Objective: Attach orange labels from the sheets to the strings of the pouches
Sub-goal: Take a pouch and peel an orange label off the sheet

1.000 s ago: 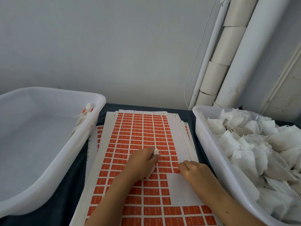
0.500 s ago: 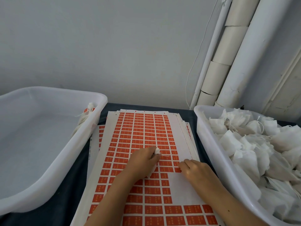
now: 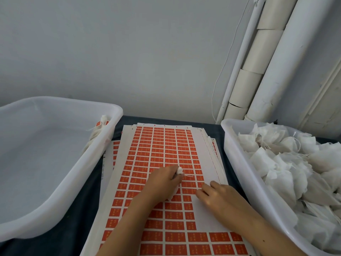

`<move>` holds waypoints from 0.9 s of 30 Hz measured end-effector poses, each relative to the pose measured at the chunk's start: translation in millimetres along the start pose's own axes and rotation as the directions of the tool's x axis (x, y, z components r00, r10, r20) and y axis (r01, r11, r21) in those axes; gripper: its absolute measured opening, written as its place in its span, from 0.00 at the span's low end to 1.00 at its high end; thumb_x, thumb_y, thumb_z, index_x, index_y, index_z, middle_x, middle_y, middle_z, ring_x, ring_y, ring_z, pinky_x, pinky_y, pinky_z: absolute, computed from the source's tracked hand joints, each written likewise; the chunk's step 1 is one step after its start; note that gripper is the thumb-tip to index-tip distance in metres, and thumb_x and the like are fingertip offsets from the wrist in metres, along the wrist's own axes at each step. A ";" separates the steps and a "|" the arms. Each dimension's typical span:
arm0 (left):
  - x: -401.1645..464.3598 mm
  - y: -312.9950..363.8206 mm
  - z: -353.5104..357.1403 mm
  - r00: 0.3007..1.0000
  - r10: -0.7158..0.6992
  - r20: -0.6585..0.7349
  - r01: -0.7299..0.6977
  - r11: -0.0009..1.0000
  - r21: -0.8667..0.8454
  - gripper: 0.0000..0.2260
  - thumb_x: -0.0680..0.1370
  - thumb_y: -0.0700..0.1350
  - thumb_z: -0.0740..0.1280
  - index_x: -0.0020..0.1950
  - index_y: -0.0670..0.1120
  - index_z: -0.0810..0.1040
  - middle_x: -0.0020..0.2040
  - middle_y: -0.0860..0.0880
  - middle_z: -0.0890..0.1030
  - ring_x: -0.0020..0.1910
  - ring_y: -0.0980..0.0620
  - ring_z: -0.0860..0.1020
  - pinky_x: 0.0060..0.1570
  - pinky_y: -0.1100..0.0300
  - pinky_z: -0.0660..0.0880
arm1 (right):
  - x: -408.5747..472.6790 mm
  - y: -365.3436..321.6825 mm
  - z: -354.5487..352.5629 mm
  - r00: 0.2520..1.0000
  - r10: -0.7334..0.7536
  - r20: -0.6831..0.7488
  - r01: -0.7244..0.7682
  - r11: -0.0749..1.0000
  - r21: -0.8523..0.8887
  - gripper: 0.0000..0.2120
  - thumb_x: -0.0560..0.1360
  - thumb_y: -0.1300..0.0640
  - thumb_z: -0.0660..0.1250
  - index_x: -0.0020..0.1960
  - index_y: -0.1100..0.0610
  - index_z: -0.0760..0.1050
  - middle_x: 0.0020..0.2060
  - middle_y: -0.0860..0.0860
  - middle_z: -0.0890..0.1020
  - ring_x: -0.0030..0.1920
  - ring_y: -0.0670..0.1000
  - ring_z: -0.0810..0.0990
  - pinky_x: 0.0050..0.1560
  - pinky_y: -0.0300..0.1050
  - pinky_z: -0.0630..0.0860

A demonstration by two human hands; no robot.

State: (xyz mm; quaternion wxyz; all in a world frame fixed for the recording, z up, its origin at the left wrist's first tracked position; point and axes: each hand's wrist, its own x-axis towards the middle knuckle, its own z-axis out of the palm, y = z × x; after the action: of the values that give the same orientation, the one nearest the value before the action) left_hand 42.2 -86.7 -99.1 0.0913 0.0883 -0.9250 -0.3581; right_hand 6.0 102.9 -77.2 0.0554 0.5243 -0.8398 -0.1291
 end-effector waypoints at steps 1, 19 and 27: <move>0.0 0.0 -0.1 1.000 0.001 0.000 -0.001 1.000 -0.005 0.13 0.81 0.56 0.56 0.37 0.55 0.70 0.36 0.59 0.76 0.35 0.59 0.76 0.33 0.70 0.66 | 0.3 0.3 -0.1 1.000 0.001 -0.006 -0.001 1.000 0.011 0.20 0.80 0.52 0.58 0.71 0.54 0.61 0.68 0.53 0.70 0.62 0.54 0.73 0.63 0.48 0.70; -2.8 -0.3 -1.6 1.000 0.015 -0.005 -0.015 0.999 -0.052 0.13 0.81 0.57 0.55 0.38 0.55 0.70 0.38 0.60 0.77 0.37 0.58 0.77 0.36 0.70 0.69 | 9.5 -3.0 -4.7 0.856 0.509 -0.086 -0.235 0.533 0.813 0.03 0.78 0.49 0.59 0.46 0.47 0.67 0.43 0.39 0.80 0.41 0.37 0.80 0.47 0.36 0.79; -3.5 0.8 -1.3 1.000 0.015 -0.010 -0.016 0.998 -0.061 0.12 0.81 0.56 0.56 0.41 0.55 0.71 0.39 0.58 0.78 0.38 0.58 0.77 0.38 0.69 0.73 | 24.7 -11.9 -5.4 0.746 0.666 -0.022 -0.381 0.454 0.806 0.10 0.72 0.47 0.69 0.45 0.45 0.68 0.37 0.36 0.75 0.36 0.39 0.77 0.35 0.25 0.70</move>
State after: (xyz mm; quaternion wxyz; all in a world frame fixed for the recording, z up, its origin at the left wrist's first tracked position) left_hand 45.8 -86.2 -97.9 0.1013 0.0802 -0.9138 -0.3850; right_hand 6.5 75.0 -76.4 0.0104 0.2202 -0.9104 0.3500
